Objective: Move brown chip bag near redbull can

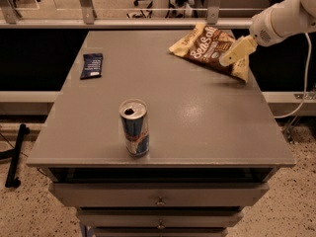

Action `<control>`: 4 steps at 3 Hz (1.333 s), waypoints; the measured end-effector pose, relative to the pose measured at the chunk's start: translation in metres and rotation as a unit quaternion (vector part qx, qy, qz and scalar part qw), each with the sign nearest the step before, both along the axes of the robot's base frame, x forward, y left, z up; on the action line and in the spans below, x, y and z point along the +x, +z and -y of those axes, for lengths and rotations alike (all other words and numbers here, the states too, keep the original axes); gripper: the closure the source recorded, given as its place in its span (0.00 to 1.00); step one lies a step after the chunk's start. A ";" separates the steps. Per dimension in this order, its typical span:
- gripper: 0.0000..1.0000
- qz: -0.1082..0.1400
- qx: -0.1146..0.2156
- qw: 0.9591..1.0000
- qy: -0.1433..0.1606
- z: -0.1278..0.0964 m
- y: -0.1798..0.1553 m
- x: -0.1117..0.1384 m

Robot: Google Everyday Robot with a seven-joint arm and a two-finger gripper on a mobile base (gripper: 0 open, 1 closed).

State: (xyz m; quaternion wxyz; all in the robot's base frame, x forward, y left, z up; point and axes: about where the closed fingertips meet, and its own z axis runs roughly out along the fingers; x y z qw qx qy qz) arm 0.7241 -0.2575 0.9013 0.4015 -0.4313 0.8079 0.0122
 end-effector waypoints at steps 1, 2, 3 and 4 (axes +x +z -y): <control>0.00 -0.018 0.043 0.999 -0.019 0.005 -0.021 0.022; 0.18 -0.028 0.068 0.997 -0.023 0.003 -0.032 0.031; 0.41 -0.027 0.082 0.996 -0.015 0.000 -0.030 0.027; 0.64 -0.019 0.091 0.996 0.002 -0.012 -0.017 0.015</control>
Offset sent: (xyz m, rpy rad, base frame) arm 0.0407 -0.0072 -0.0375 0.1948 0.0711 -0.0611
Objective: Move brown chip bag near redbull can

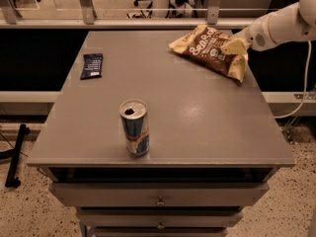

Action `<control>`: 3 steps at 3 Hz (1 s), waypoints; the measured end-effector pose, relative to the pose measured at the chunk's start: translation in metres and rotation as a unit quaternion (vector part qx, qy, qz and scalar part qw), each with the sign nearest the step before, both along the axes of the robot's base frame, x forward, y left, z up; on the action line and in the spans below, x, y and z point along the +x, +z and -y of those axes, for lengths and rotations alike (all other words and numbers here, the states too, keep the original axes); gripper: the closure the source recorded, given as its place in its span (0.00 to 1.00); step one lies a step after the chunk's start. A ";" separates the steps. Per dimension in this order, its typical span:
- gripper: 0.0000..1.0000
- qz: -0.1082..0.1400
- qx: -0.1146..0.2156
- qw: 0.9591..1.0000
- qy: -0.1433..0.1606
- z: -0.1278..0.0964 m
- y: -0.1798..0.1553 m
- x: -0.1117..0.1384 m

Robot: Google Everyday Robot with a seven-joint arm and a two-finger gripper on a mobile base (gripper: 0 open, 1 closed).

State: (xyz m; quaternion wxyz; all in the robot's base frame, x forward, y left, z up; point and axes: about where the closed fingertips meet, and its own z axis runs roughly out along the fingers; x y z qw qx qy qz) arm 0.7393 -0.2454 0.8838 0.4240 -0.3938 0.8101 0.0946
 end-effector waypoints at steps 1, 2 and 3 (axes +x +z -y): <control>0.87 0.014 0.011 1.000 0.025 -0.021 0.016 -0.022; 1.00 0.038 0.025 0.998 0.044 -0.041 0.037 -0.056; 1.00 0.066 0.037 0.995 0.070 -0.059 0.067 -0.097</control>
Offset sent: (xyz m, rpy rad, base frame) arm -0.1086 0.0636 0.0618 0.0855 -0.1345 0.1331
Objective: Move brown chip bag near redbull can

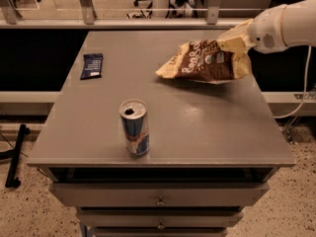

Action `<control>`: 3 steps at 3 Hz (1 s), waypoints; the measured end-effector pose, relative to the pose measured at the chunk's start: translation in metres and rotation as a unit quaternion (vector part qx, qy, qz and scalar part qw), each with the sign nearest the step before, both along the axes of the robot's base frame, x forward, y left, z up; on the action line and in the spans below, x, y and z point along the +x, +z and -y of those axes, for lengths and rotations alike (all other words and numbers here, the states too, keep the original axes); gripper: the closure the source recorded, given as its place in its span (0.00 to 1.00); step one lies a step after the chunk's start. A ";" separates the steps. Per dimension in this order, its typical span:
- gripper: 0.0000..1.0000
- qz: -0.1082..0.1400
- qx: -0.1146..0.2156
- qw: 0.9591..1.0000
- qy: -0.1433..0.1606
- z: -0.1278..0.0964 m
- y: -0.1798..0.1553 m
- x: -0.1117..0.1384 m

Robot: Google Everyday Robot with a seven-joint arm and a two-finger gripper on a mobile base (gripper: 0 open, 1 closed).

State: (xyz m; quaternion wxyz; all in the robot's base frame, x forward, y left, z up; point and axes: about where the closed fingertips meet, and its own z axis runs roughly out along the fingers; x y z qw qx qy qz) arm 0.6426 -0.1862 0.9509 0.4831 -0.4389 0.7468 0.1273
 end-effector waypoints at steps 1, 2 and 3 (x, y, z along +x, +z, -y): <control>1.00 0.001 0.012 1.000 0.011 -0.012 0.015 -0.036; 1.00 -0.010 0.015 1.000 0.007 -0.021 0.019 -0.065; 1.00 -0.027 0.014 1.000 0.002 -0.033 0.016 -0.087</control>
Offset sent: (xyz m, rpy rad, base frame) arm -0.1002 0.0279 0.0236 0.0381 0.0547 -0.0065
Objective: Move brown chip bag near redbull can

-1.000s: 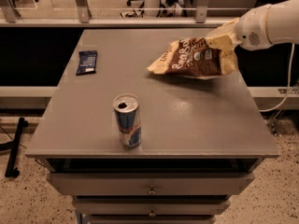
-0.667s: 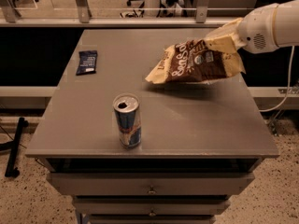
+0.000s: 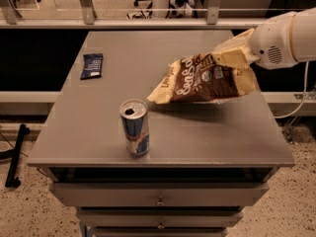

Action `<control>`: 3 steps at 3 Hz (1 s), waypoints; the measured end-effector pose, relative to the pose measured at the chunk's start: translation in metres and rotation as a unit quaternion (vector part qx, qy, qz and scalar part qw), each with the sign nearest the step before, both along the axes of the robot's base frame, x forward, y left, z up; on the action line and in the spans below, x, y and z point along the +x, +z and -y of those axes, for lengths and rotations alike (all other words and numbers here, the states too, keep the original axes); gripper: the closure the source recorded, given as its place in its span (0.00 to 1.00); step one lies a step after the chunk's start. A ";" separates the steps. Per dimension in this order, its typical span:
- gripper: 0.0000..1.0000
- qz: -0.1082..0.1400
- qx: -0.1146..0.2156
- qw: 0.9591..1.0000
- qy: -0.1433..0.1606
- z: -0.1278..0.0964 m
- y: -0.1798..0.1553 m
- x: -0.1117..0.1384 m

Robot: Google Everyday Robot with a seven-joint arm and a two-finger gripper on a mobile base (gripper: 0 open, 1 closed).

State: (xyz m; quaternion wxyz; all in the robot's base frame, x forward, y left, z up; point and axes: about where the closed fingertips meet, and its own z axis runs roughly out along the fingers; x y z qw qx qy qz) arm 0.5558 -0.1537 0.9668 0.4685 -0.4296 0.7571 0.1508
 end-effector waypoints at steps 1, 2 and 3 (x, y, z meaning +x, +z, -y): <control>1.00 -0.024 -0.001 1.000 -0.007 -0.009 -0.012 -0.017; 1.00 -0.044 -0.001 0.999 -0.010 -0.016 -0.024 -0.028; 1.00 -0.059 -0.001 0.998 -0.012 -0.020 -0.032 -0.037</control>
Offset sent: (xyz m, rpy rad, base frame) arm -0.0412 0.0192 -0.0408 0.0026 0.1418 -0.0369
